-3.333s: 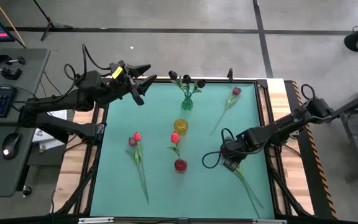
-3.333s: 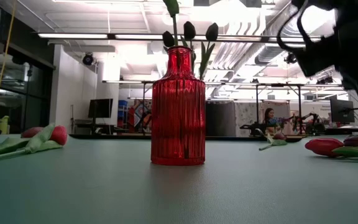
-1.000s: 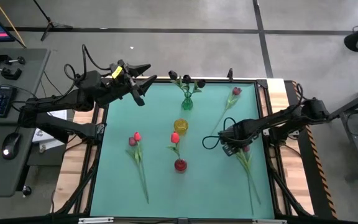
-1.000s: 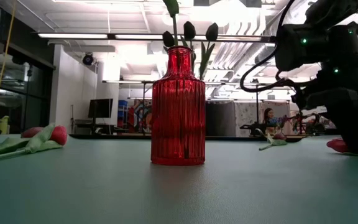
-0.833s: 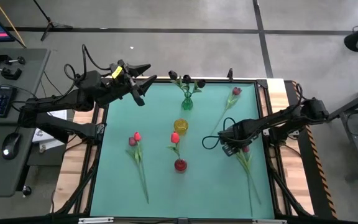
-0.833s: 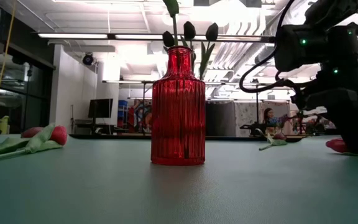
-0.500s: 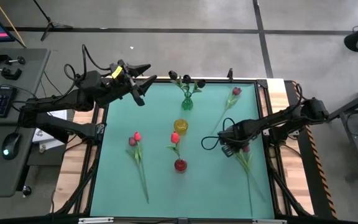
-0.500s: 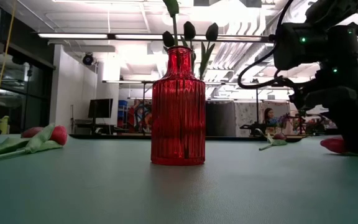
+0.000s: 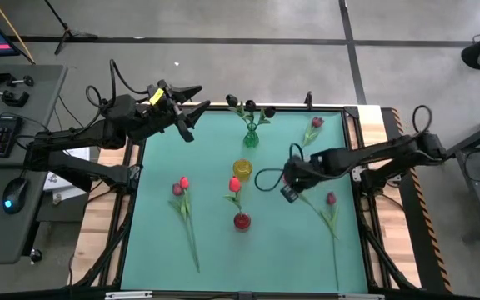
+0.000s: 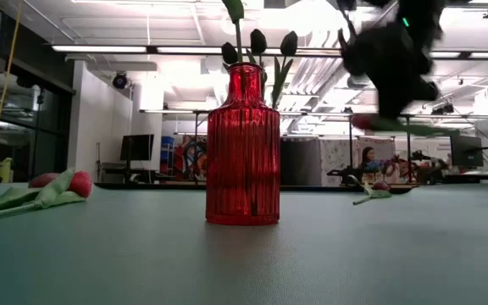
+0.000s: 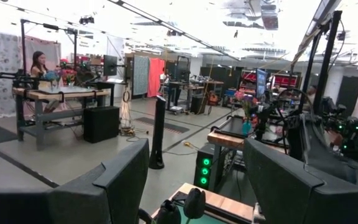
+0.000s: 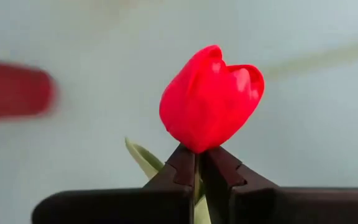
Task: Sort flowers into vase by color
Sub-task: Put the right red tulip into the red vase
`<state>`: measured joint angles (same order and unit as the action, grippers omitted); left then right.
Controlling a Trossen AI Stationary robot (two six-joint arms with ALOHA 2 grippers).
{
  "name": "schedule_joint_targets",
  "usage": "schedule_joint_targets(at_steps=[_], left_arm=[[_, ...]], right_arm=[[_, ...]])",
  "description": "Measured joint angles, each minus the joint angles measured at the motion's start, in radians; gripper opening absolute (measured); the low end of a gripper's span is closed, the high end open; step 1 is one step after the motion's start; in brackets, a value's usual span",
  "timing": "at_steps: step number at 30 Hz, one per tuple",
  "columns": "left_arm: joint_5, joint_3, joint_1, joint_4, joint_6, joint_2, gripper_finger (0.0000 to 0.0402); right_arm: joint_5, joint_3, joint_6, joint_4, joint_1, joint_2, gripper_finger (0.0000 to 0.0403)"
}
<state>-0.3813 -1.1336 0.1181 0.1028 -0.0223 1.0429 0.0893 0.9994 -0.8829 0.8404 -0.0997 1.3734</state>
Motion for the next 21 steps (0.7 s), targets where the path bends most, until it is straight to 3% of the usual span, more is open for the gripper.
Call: schedule_joint_targets(at_steps=[5, 10, 13, 16, 18, 21], left_arm=[[0.0, 0.0, 0.0, 0.0, 0.0, 0.0, 0.0248], [0.0, 0.0, 0.0, 0.0, 0.0, 0.0, 0.0248], [0.0, 0.0, 0.0, 0.0, -0.001, 0.0, 0.0248], [0.0, 0.0, 0.0, 0.0, -0.001, 0.0, 0.0248], [0.0, 0.0, 0.0, 0.0, -0.002, 0.0, 0.0248], [0.0, 0.0, 0.0, 0.0, -0.007, 0.0, 0.0248]], right_arm=[[0.122, 0.157, 0.149, -0.066, 0.029, -0.054, 0.0001], [0.138, 0.235, 0.402, -0.416, 0.068, -0.118, 0.0001], [0.038, 0.24, 0.502, -0.646, 0.09, -0.126, 0.0], [-0.151, 0.231, 0.526, -0.842, 0.103, -0.115, 0.0], [-0.253, 0.23, 0.526, -0.907, 0.107, -0.108, 0.0], [-0.326, 0.229, 0.526, -0.945, 0.104, -0.096, 0.0]])
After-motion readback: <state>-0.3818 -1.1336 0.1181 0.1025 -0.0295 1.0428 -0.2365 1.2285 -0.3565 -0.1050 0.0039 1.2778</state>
